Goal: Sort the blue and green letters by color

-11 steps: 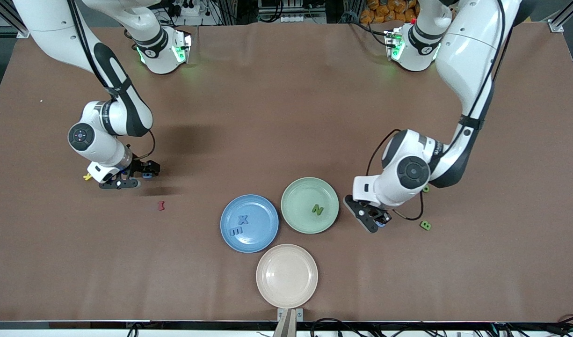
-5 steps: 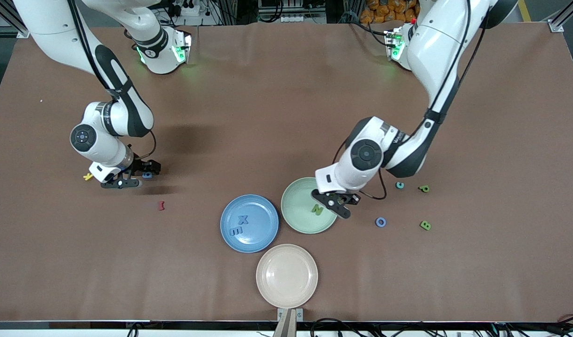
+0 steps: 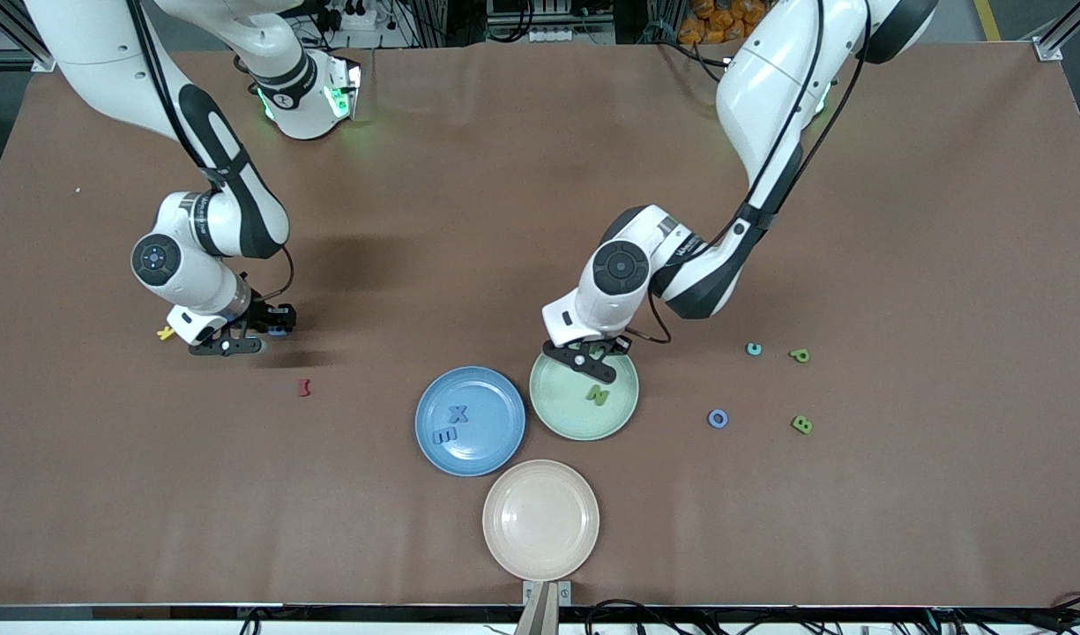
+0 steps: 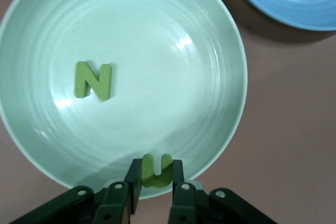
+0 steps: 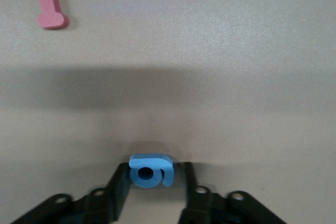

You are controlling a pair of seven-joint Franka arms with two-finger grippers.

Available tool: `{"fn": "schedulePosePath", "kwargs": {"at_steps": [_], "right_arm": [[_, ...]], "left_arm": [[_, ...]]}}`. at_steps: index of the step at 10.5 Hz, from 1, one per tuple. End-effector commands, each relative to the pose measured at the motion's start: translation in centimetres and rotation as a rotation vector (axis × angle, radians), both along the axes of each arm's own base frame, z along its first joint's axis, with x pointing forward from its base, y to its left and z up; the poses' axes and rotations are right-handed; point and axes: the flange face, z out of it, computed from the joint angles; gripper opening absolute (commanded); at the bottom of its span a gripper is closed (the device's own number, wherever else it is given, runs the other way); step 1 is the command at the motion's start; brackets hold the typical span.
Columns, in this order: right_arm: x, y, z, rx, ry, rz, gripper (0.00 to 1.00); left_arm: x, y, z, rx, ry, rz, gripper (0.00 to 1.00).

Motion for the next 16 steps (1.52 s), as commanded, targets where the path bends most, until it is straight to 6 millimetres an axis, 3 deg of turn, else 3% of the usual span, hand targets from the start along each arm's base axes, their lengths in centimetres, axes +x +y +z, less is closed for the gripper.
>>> {"fn": "schedulePosePath", "kwargs": {"at_steps": [1, 2, 4, 5, 6, 8, 9, 11, 13, 14, 16], "right_arm": [[-0.1, 0.1, -0.2, -0.002, -0.001, -0.008, 0.0], [0.6, 0.1, 0.3, -0.001, -0.017, -0.001, 0.0], [1.9, 0.3, 1.9, 0.001, -0.054, 0.01, 0.0], [3.8, 1.1, 3.1, 0.001, -0.095, 0.026, 0.0], [5.8, 3.5, 4.7, 0.008, -0.141, 0.062, 0.0], [8.5, 7.9, 7.5, 0.028, -0.216, 0.114, 0.0], [9.9, 9.9, 8.7, 0.043, -0.251, 0.126, 0.0], [12.0, 13.6, 10.8, 0.088, -0.297, 0.135, 0.0], [13.7, 17.8, 14.3, 0.172, -0.367, 0.12, 0.0], [13.8, 20.7, 15.6, 0.255, -0.382, 0.088, 0.0], [13.4, 24.5, 15.2, 0.365, -0.381, 0.019, 0.0]], "left_arm": [[1.8, 1.1, 0.4, 0.013, -0.037, 0.028, 1.0], [2.6, 2.0, 1.2, 0.011, -0.048, 0.045, 1.0], [6.5, 7.2, 4.8, 0.01, -0.101, 0.124, 1.0], [7.5, 9.5, 7.4, 0.019, -0.107, 0.159, 1.0], [8.1, 11.9, 9.0, 0.058, -0.071, 0.189, 1.0], [9.4, 18.7, 10.8, 0.131, 0.013, 0.275, 1.0], [9.3, 20.9, 11.0, 0.169, 0.052, 0.275, 1.0], [7.1, 22.9, 11.0, 0.217, 0.083, 0.31, 1.0], [6.2, 27.3, 10.5, 0.218, 0.078, 0.429, 1.0], [4.9, 30.0, 9.2, 0.186, 0.029, 0.456, 1.0], [2.5, 32.4, 6.2, 0.15, -0.015, 0.474, 1.0]]}}
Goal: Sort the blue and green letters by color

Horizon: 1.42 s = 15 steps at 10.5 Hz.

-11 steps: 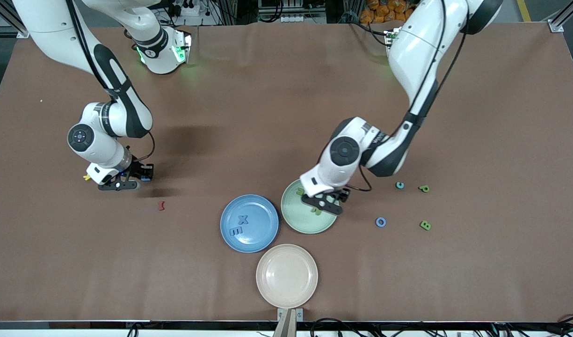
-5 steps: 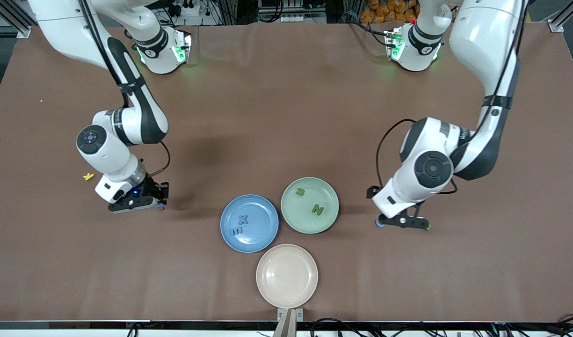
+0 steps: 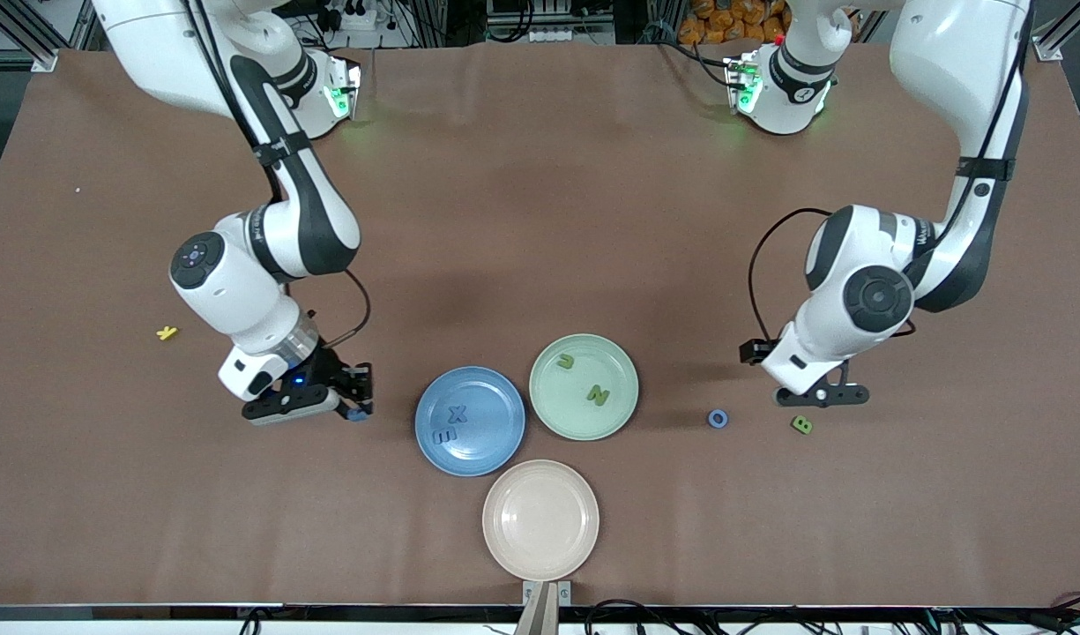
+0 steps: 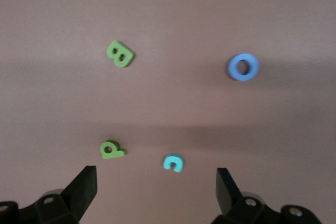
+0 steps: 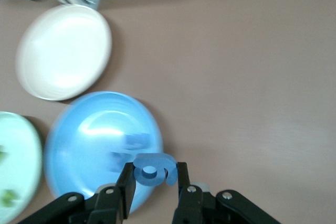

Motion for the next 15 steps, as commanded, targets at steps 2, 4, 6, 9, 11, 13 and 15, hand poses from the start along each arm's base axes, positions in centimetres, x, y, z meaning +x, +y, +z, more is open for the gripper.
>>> {"fn": "schedulePosePath", "kwargs": {"at_steps": [2, 4, 6, 9, 11, 13, 15], "right_arm": [[0.2, 5.8, -0.8, 0.136, -0.038, -0.053, 0.07], [-0.5, 7.4, -1.5, 0.146, -0.024, -0.043, 1.0], [-0.5, 7.2, -1.5, 0.145, -0.015, -0.044, 1.0], [-2.0, 2.5, -4.3, 0.088, 0.045, -0.065, 1.0], [-4.1, -3.4, -6.5, 0.013, 0.091, -0.008, 1.0], [-6.9, -9.8, -8.8, -0.066, 0.139, 0.056, 1.0], [-9.5, -15.7, -8.7, 0.011, 0.364, 0.055, 1.0]], "left_arm": [[-5.2, 5.4, -4.5, -0.014, -0.061, 0.062, 1.0], [-6.5, 7.5, -7.0, -0.04, -0.098, 0.093, 1.0], [-7.7, 7.4, -9.1, -0.059, -0.132, 0.075, 1.0], [-7.7, 8.6, -9.7, -0.049, -0.132, 0.073, 0.97], [-7.5, 9.0, -10.7, -0.038, -0.141, 0.04, 0.95], [-7.2, 10.0, -11.6, -0.042, -0.166, 0.031, 0.93], [-7.3, 10.1, -11.9, -0.043, -0.163, 0.033, 0.82]]}}
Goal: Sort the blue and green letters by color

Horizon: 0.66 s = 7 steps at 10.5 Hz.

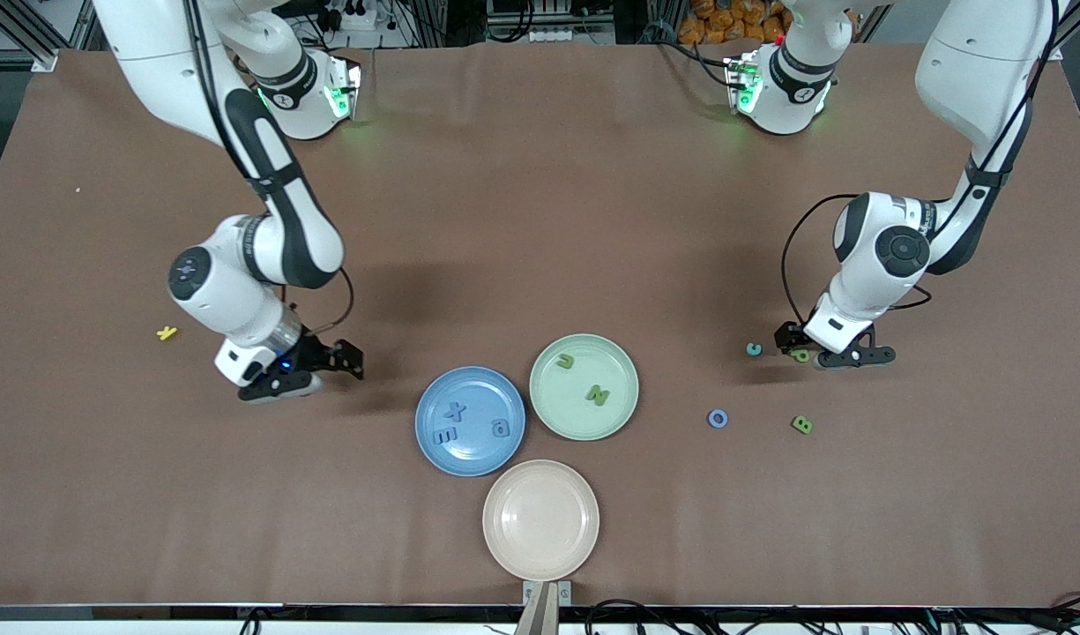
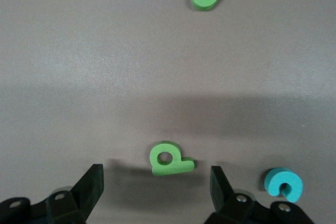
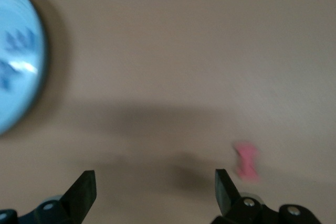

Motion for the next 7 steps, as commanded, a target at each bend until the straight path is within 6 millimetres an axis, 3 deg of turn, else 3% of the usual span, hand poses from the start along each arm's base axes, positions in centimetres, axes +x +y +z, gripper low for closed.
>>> {"fn": "schedulePosePath", "kwargs": {"at_steps": [1, 2, 3, 5, 7], "right_arm": [[-5.0, -8.7, 1.9, 0.129, 0.312, 0.03, 1.0], [-5.8, -12.0, 1.8, 0.126, 0.376, 0.049, 1.0], [-6.4, -14.0, 1.6, 0.088, 0.412, 0.072, 1.0], [-6.9, -16.5, 1.5, 0.011, 0.442, 0.094, 1.0], [-7.1, -17.3, 0.8, -0.04, 0.425, 0.102, 1.0]], "left_arm": [[0.1, 0.0, -0.3, 0.001, -0.016, -0.003, 0.78], [0.2, 0.0, -0.3, 0.001, -0.018, -0.003, 0.76], [0.3, 0.0, -0.3, 0.0, -0.018, -0.003, 0.75], [0.5, -0.1, -0.5, -0.001, -0.018, -0.004, 0.72], [1.1, -0.1, -0.5, -0.003, -0.026, -0.002, 0.72]]}}
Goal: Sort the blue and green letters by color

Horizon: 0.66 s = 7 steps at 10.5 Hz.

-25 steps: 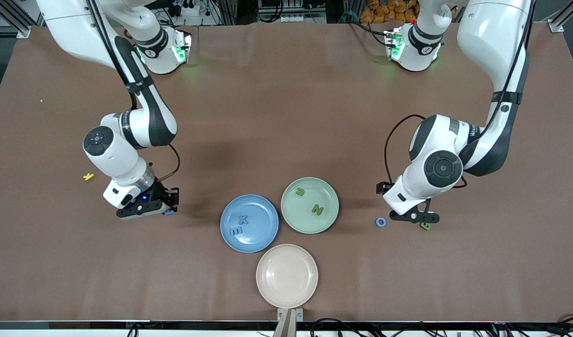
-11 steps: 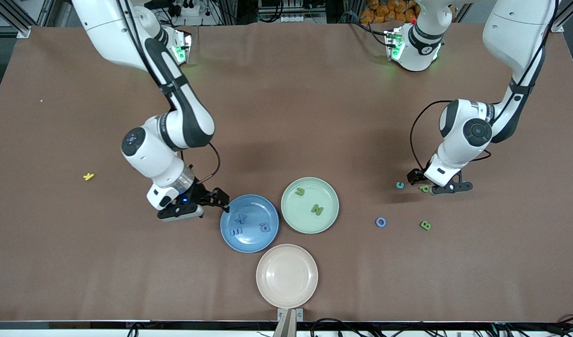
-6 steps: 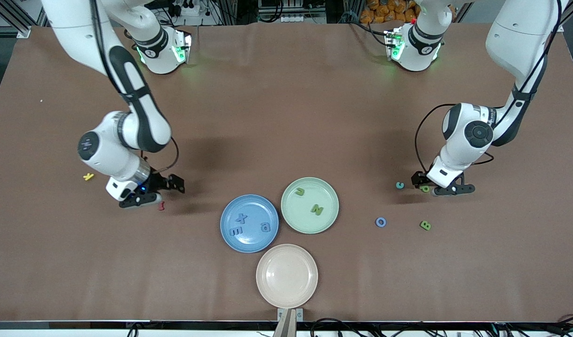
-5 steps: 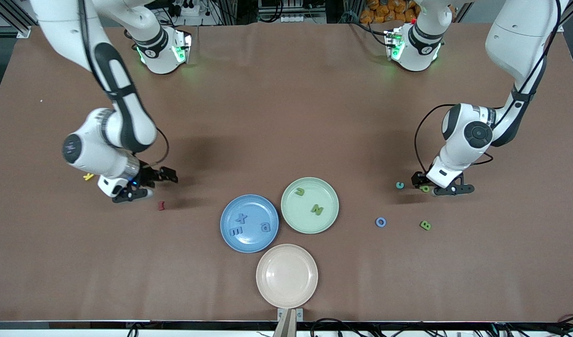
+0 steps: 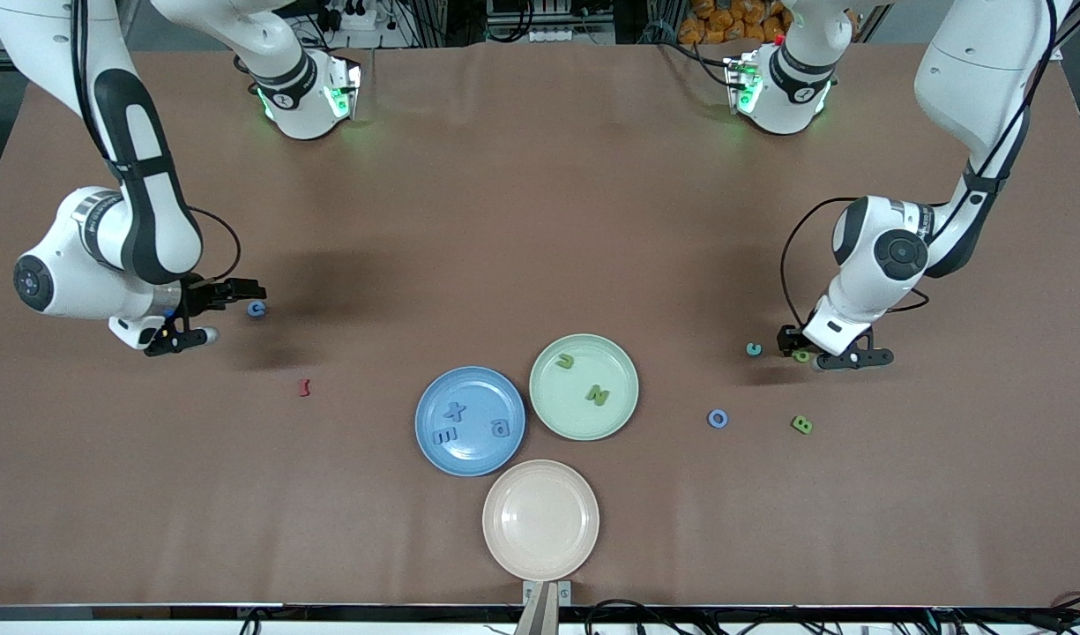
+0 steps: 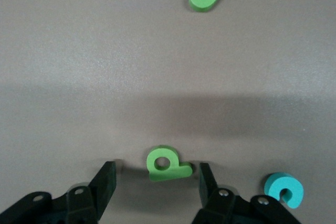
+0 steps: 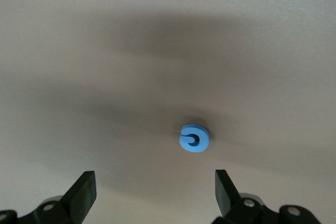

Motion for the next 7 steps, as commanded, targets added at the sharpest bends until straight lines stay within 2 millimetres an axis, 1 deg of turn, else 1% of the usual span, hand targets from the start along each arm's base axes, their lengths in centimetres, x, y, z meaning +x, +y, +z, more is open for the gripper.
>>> {"fn": "schedulePosePath", "kwargs": {"at_steps": [1, 2, 4, 5, 6, 7], "right_arm": [[-1.6, -0.2, -1.7, -0.049, 0.004, 0.028, 1.0], [-2.3, -0.3, -2.7, -0.059, 0.001, 0.024, 1.0], [-3.1, -0.4, -5.1, -0.074, 0.048, 0.021, 1.0], [-3.1, -0.2, -5.5, -0.077, 0.053, 0.02, 1.0], [-3.1, -0.1, -6.0, -0.082, 0.057, 0.019, 1.0], [-2.7, -0.2, -6.4, -0.095, 0.044, 0.02, 1.0]], "left_arm": [[1.0, -0.1, 0.1, 0.003, -0.026, -0.001, 0.72], [1.1, -0.1, -0.1, 0.002, -0.023, -0.001, 0.72], [1.1, 0.0, -0.6, 0.001, -0.017, 0.001, 0.65], [1.2, 0.2, -0.7, 0.0, -0.017, 0.006, 0.65], [1.1, 0.2, -0.9, -0.001, -0.012, 0.006, 0.62], [1.1, 0.0, -0.9, -0.001, -0.012, 0.003, 0.39]]}}
